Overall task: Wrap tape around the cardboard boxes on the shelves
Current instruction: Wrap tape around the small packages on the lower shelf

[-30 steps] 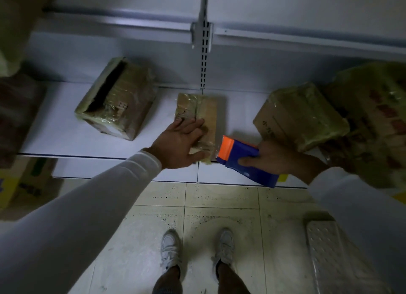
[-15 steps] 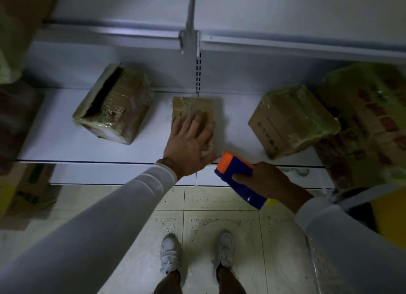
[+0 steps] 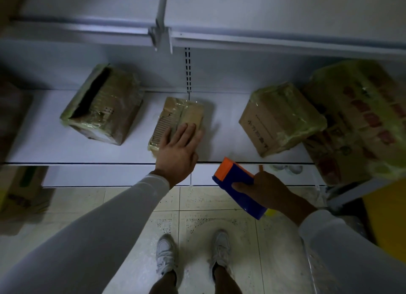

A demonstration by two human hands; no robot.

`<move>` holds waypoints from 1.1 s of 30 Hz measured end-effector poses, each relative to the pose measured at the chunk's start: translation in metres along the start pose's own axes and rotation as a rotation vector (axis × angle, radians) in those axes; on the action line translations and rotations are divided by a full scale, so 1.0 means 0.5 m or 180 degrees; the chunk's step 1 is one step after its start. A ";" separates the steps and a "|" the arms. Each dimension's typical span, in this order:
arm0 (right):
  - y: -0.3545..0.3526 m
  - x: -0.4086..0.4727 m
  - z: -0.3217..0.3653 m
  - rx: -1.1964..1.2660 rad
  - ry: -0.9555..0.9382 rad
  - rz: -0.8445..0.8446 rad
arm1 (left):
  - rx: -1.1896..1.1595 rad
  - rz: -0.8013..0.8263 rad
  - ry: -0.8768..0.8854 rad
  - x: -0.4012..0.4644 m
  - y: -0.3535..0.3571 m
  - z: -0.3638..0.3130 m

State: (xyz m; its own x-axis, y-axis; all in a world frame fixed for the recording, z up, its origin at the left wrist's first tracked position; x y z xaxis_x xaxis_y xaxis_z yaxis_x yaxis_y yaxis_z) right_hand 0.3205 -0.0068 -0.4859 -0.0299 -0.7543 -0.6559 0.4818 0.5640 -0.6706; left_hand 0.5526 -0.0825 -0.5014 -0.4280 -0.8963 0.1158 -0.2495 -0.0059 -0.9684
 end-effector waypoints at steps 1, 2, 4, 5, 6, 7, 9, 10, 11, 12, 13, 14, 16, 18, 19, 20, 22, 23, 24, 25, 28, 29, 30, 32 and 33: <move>0.001 0.000 0.001 0.0024 -0.0016 0.0007 | -0.0054 -0.0016 -0.0041 -0.002 -0.003 0.001; 0.002 0.000 0.003 0.0053 -0.0029 0.0013 | -0.0151 -0.0053 -0.0071 -0.002 -0.005 0.004; 0.002 -0.002 0.010 0.0071 -0.0054 0.0018 | -0.0351 -0.0083 -0.0162 0.000 -0.009 0.014; 0.001 -0.004 0.014 0.0091 -0.0071 0.0021 | -0.0399 -0.0079 -0.0258 -0.001 -0.010 0.022; 0.000 -0.005 0.017 0.0127 -0.0090 0.0020 | -0.0374 -0.0096 -0.0354 -0.002 -0.013 0.031; -0.002 -0.008 0.020 0.0149 -0.0112 0.0011 | -0.0282 -0.0134 -0.0429 -0.003 -0.016 0.038; -0.006 -0.014 0.025 0.0157 -0.0146 -0.0030 | -0.0164 -0.0080 -0.0465 -0.005 -0.019 0.046; -0.009 -0.015 0.025 0.0169 -0.0160 -0.0053 | -0.0202 -0.0023 -0.0368 -0.005 -0.020 0.050; -0.011 -0.018 0.026 0.0176 -0.0172 -0.0063 | -0.0270 0.0059 -0.0168 -0.007 -0.021 0.054; -0.013 -0.020 0.026 0.0183 -0.0177 -0.0060 | -0.0302 0.0145 0.0130 -0.012 -0.022 0.059; -0.016 -0.023 0.026 0.0186 -0.0181 -0.0050 | -0.0269 0.0215 0.0476 -0.019 -0.024 0.068; -0.017 -0.025 0.025 0.0174 -0.0179 -0.0041 | -0.0191 0.0276 0.0770 -0.025 -0.027 0.081; -0.020 -0.031 0.020 0.0126 -0.0156 -0.0057 | -0.0100 0.0309 0.0879 -0.029 -0.047 0.115; -0.020 -0.035 0.017 0.0151 -0.0133 -0.0089 | -0.0026 0.0256 0.0666 -0.020 -0.069 0.134; -0.019 -0.038 0.017 0.0157 -0.0131 -0.0095 | 0.0010 0.0217 0.0617 -0.015 -0.079 0.132; -0.016 -0.040 0.015 0.0148 -0.0125 -0.0093 | -0.0020 0.0146 0.0575 -0.009 -0.090 0.122; -0.010 -0.043 0.012 0.0164 -0.0109 -0.0079 | -0.0255 0.0178 0.0205 -0.003 -0.107 0.085; -0.007 -0.043 0.009 0.0190 -0.0111 -0.0067 | -0.0311 0.0335 -0.0103 -0.004 -0.105 0.063; -0.005 -0.045 0.007 0.0209 -0.0113 -0.0050 | -0.0292 0.0433 -0.0376 -0.007 -0.098 0.044; -0.005 -0.047 0.007 0.0215 -0.0124 -0.0043 | -0.0254 0.0495 -0.0585 -0.010 -0.087 0.027; -0.009 -0.054 0.007 0.0216 -0.0142 -0.0063 | -0.0059 0.0610 -0.0787 -0.010 -0.057 -0.002; -0.010 -0.056 0.006 0.0212 -0.0144 -0.0072 | -0.0043 0.0602 -0.0753 -0.009 -0.052 -0.004; -0.011 -0.057 0.004 0.0215 -0.0143 -0.0083 | -0.0080 0.0567 -0.0686 -0.008 -0.049 0.000; -0.014 -0.058 0.000 0.0230 -0.0119 -0.0089 | -0.0301 0.0570 -0.0411 -0.007 -0.047 0.016; -0.014 -0.059 -0.001 0.0221 -0.0114 -0.0091 | -0.0463 0.0594 -0.0214 -0.009 -0.049 0.029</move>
State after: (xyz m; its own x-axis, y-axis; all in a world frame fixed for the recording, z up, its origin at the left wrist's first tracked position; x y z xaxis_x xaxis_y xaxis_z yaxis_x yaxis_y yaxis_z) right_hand 0.3177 0.0119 -0.4620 -0.0138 -0.7819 -0.6233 0.5409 0.5184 -0.6623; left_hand 0.5734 -0.0846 -0.4816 -0.4209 -0.9034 -0.0818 -0.2959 0.2220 -0.9291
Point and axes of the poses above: each hand's wrist, its own x-axis towards the middle knuckle, its own y-axis out of the palm, z = x × y, the point moved 3 cm from there along x, towards the middle knuckle, and after that the axes turned 6 degrees about -x, right-handed, at the moved point
